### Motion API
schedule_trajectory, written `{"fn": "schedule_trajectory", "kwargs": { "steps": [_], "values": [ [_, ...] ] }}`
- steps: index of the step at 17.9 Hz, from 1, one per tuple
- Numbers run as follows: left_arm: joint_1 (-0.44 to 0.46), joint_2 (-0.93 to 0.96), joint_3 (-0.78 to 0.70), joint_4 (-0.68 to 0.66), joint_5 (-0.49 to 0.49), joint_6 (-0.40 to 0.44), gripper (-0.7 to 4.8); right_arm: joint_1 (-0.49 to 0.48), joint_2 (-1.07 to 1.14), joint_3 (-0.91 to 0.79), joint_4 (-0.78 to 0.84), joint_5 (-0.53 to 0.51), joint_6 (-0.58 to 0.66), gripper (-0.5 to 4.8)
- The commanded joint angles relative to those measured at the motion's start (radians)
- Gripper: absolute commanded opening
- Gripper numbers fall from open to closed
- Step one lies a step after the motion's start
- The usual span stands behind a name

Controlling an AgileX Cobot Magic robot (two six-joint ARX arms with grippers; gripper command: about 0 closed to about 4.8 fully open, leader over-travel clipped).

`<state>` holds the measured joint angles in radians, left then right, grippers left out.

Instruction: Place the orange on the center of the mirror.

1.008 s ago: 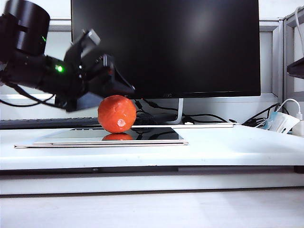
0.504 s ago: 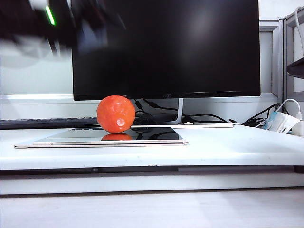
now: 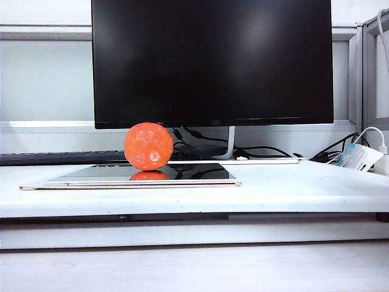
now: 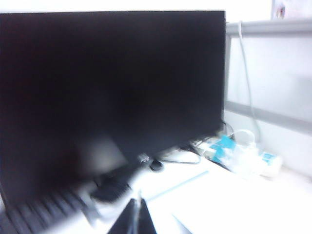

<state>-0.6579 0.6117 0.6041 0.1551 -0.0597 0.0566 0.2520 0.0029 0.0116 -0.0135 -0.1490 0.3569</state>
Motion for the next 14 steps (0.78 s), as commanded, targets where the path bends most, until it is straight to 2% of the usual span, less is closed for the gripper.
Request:
{"fn": "schedule_trajectory", "kwargs": {
  "steps": [1,2,5,11,12,13,14],
  "values": [
    [-0.070,-0.217,-0.095,-0.193,-0.113,-0.071,-0.05,0.001,0.000,-0.007,0.011,0.017,-0.002,0.00],
    [-0.070,-0.282,-0.097,-0.291,-0.113,-0.086,-0.05,0.001,0.000,-0.007,0.010,0.017,-0.002,0.00],
    [-0.070,-0.386,-0.097,-0.449,-0.113,-0.091,-0.05,0.001,0.000,-0.007,0.010,0.017,-0.002,0.00],
    [-0.068,-0.411,-0.097,-0.484,-0.113,-0.091,-0.05,0.001,0.000,-0.007,0.010,0.017,-0.002,0.00],
    [-0.011,-0.427,-0.096,-0.507,-0.106,-0.044,-0.05,0.001,0.000,-0.007,0.010,0.017,-0.002,0.00],
    [0.084,-0.439,-0.096,-0.534,-0.051,0.024,-0.05,0.001,0.000,-0.007,0.010,0.017,-0.002,0.00],
    [0.267,-0.452,-0.108,-0.566,0.004,0.007,-0.05,0.002,0.000,-0.007,0.010,0.018,-0.002,0.00]
  ]
}}
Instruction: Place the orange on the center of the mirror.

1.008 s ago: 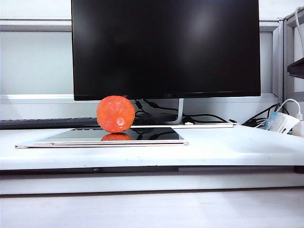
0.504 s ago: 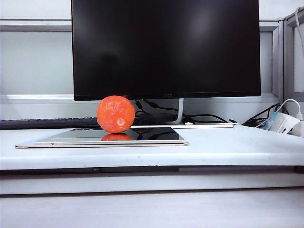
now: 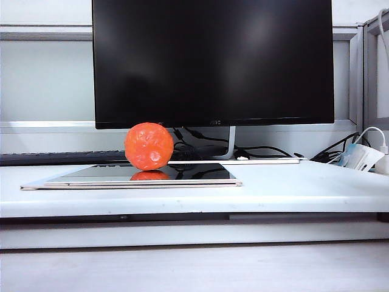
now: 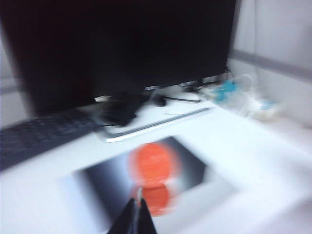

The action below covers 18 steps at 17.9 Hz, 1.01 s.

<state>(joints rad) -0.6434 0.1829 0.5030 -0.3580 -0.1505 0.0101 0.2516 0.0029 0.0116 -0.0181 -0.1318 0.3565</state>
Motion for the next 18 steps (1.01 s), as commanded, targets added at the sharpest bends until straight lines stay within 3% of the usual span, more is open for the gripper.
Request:
{"fn": "schedule_trajectory", "kwargs": {
  "steps": [1,3,5,10,18],
  "values": [
    [0.406,-0.040,-0.038,-0.034,0.092,0.033,-0.05,0.001,0.000,-0.007,0.015,-0.004,-0.002,0.00],
    [0.608,-0.095,-0.143,0.094,0.129,0.037,-0.05,0.002,0.000,-0.007,0.014,0.000,-0.002,0.00],
    [0.695,-0.135,-0.273,0.249,0.168,0.004,-0.05,0.002,0.000,-0.007,0.014,0.000,-0.002,0.00],
    [0.695,-0.179,-0.411,0.308,0.202,-0.117,-0.05,0.002,0.000,-0.007,0.015,0.000,-0.002,0.00],
    [0.692,-0.179,-0.447,0.317,0.222,-0.118,-0.05,0.004,0.000,-0.007,0.015,0.000,-0.002,0.00]
  ]
}}
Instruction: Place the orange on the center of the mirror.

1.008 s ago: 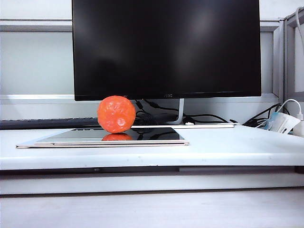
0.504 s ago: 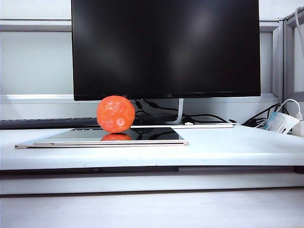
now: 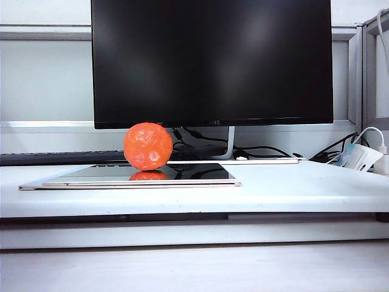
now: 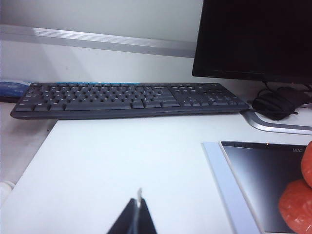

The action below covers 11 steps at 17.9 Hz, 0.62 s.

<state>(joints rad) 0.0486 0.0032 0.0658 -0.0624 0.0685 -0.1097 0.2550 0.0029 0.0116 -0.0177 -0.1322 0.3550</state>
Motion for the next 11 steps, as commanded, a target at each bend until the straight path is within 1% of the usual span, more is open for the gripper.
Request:
{"fn": "schedule_trajectory", "kwargs": {
  "steps": [1,4,11],
  "values": [
    [-0.006,0.000,-0.025,0.026,0.003,0.002,-0.05,0.000,0.000,-0.007,0.014,0.000,0.000,0.00],
    [-0.011,0.000,-0.056,0.049,0.026,-0.002,-0.05,0.000,0.000,-0.007,0.014,0.000,0.000,0.00],
    [-0.011,0.000,-0.056,0.048,0.024,0.005,-0.05,0.000,0.000,-0.007,0.014,0.000,0.000,0.00]
  ]
}}
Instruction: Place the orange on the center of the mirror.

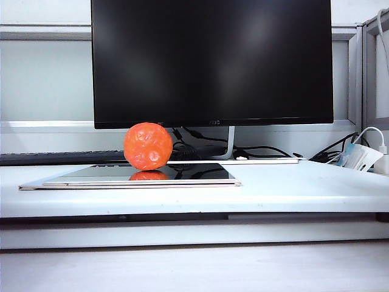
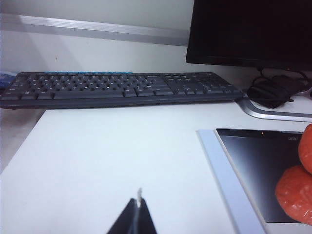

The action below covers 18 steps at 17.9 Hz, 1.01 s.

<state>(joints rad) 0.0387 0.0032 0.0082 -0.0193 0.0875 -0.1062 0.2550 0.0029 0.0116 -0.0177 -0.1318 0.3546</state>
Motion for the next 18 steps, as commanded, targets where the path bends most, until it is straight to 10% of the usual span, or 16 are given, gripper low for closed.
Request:
{"fn": "schedule_trajectory", "kwargs": {
  "steps": [1,13,15,18],
  "values": [
    [-0.001,0.000,0.002,0.005,0.005,0.001,-0.05,0.000,0.000,-0.007,0.014,0.000,0.000,0.00],
    [-0.001,0.000,0.002,0.005,0.005,0.001,-0.05,0.000,0.000,-0.007,0.024,0.013,-0.016,0.00],
    [-0.001,0.000,0.002,0.005,0.005,0.001,-0.05,-0.001,0.000,-0.006,0.021,0.127,-0.296,-0.01],
    [-0.001,0.000,0.002,0.005,0.005,0.001,-0.05,-0.003,0.000,-0.006,0.013,0.458,-0.335,0.00]
  ]
}}
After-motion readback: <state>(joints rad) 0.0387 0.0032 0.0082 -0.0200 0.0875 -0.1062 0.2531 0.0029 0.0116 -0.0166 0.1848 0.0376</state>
